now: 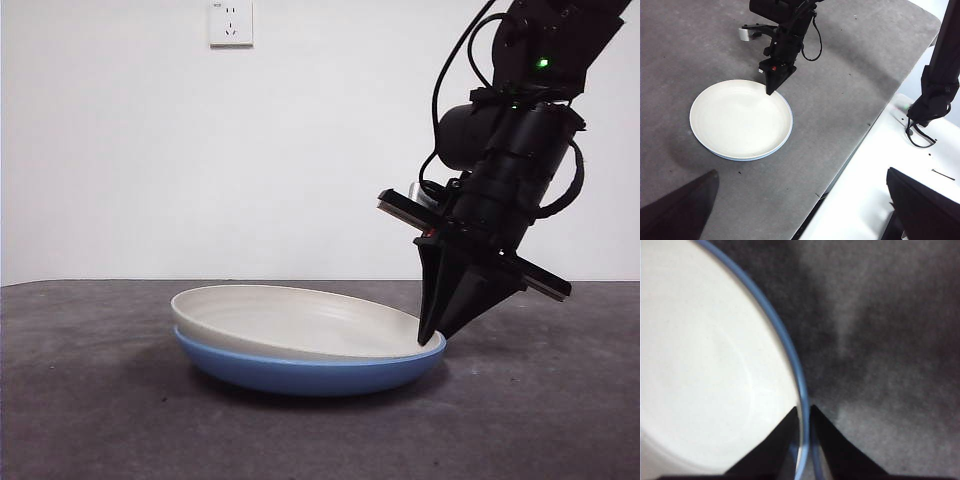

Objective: Pick up the white plate, put it on the blue plate, put it on desk

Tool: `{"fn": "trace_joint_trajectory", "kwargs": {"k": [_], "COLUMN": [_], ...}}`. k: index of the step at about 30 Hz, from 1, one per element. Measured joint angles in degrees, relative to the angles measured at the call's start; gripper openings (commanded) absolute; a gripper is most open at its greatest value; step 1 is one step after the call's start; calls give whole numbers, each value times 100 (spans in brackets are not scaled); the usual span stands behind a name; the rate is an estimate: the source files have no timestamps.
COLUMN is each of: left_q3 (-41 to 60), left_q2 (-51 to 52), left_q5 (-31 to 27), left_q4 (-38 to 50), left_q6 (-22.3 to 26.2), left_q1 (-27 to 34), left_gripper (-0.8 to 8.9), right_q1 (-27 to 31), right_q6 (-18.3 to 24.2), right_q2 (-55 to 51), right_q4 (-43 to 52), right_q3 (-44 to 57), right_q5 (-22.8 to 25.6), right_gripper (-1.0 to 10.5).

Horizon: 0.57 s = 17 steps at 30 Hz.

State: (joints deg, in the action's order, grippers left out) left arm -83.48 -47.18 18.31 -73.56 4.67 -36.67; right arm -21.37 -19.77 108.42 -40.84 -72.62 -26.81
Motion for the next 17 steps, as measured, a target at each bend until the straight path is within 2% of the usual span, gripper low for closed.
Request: {"fn": "trace_joint_trajectory", "kwargs": {"k": [3,7,9,17], "left_q3": [0,0,0,0], "left_q2": [0,0,0,0], "left_q5": [0,0,0,0], "left_q4": [-2,0,0,11], "left_q6": [0,0,0,0], "left_q1": [0,0,0,0], "left_gripper": [640,639,639,639], "right_q1": [-7,-9,-7,83], "right_q6": [-9,-17,-22,111], "right_q2": [4,11,11,-470], "right_q4": [4,17,15,-614], "right_q3": [0,0,0,-184], "right_q5": [0,13,105,688], "right_gripper": [33,270,348,507]}}
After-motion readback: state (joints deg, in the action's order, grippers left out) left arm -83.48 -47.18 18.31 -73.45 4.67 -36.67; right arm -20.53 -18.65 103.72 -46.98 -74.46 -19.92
